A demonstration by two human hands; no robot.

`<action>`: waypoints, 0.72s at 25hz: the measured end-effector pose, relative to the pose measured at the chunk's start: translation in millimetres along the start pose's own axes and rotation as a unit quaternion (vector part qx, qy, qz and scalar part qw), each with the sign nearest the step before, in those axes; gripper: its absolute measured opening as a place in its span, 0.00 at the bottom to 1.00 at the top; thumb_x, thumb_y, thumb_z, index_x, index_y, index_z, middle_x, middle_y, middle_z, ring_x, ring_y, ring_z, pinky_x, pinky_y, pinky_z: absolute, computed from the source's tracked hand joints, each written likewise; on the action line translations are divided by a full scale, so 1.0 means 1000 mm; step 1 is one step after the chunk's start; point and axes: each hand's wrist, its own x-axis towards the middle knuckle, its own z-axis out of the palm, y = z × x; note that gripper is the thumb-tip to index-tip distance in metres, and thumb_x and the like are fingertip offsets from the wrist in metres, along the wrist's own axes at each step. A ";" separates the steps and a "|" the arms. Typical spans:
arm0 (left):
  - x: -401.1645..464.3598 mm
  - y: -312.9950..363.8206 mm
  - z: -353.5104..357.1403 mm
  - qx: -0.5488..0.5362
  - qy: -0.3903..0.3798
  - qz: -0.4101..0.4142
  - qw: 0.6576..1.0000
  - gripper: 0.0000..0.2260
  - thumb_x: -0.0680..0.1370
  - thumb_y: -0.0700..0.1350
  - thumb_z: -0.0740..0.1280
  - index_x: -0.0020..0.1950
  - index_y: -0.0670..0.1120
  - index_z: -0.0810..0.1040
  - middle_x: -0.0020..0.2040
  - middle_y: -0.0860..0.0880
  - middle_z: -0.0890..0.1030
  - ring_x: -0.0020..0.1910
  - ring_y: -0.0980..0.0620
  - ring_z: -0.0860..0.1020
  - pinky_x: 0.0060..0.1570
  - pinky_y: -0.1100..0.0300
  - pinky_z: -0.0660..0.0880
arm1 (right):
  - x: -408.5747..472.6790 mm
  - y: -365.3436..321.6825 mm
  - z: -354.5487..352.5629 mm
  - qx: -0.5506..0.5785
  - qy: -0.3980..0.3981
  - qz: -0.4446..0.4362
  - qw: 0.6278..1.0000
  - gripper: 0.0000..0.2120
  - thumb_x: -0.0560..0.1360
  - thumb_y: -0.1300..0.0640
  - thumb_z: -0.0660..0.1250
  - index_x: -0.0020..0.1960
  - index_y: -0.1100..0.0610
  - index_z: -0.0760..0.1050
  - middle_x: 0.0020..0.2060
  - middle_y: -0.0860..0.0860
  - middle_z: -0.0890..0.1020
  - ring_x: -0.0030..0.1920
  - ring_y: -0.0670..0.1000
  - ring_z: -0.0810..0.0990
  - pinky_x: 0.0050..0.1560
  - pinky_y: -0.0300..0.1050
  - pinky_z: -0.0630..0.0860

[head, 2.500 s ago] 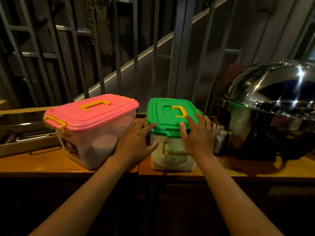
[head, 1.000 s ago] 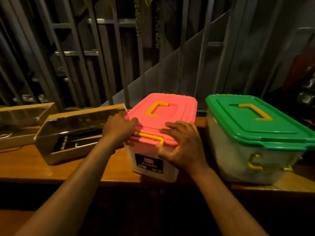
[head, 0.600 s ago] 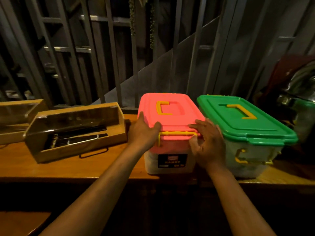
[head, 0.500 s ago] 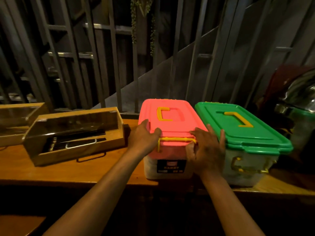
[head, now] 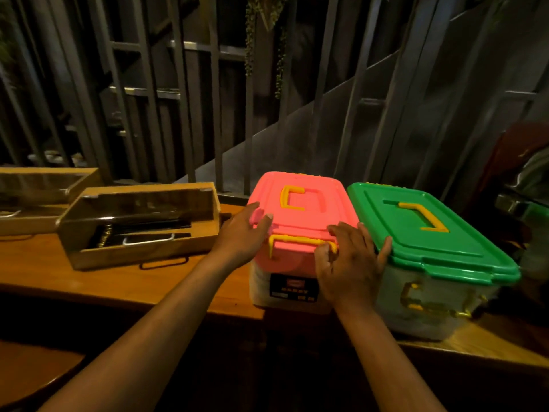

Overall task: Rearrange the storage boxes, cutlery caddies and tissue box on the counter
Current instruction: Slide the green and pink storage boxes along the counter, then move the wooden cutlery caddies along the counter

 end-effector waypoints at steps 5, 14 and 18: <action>-0.032 -0.043 -0.054 0.081 0.061 0.069 0.992 0.20 0.78 0.58 0.62 0.69 0.55 0.73 0.65 0.49 0.79 0.59 0.46 0.79 0.56 0.45 0.77 | -0.005 -0.078 0.009 0.094 -0.036 -0.068 0.993 0.20 0.73 0.45 0.58 0.60 0.47 0.78 0.65 0.49 0.77 0.72 0.55 0.68 0.74 0.64 0.51; 0.005 -0.209 -0.206 0.215 0.153 -0.016 0.964 0.16 0.79 0.52 0.65 0.66 0.52 0.76 0.63 0.49 0.79 0.62 0.48 0.75 0.54 0.51 0.76 | -0.030 -0.238 0.125 0.140 -0.167 -0.119 0.969 0.19 0.74 0.47 0.62 0.64 0.44 0.75 0.68 0.47 0.74 0.73 0.51 0.64 0.74 0.60 0.57; 0.043 -0.283 -0.251 0.218 0.137 -0.077 0.963 0.18 0.79 0.53 0.64 0.69 0.53 0.73 0.69 0.47 0.73 0.70 0.46 0.68 0.59 0.48 0.73 | -0.038 -0.301 0.190 0.132 -0.257 -0.121 0.950 0.21 0.76 0.46 0.61 0.69 0.43 0.70 0.73 0.47 0.68 0.76 0.50 0.58 0.76 0.58 0.55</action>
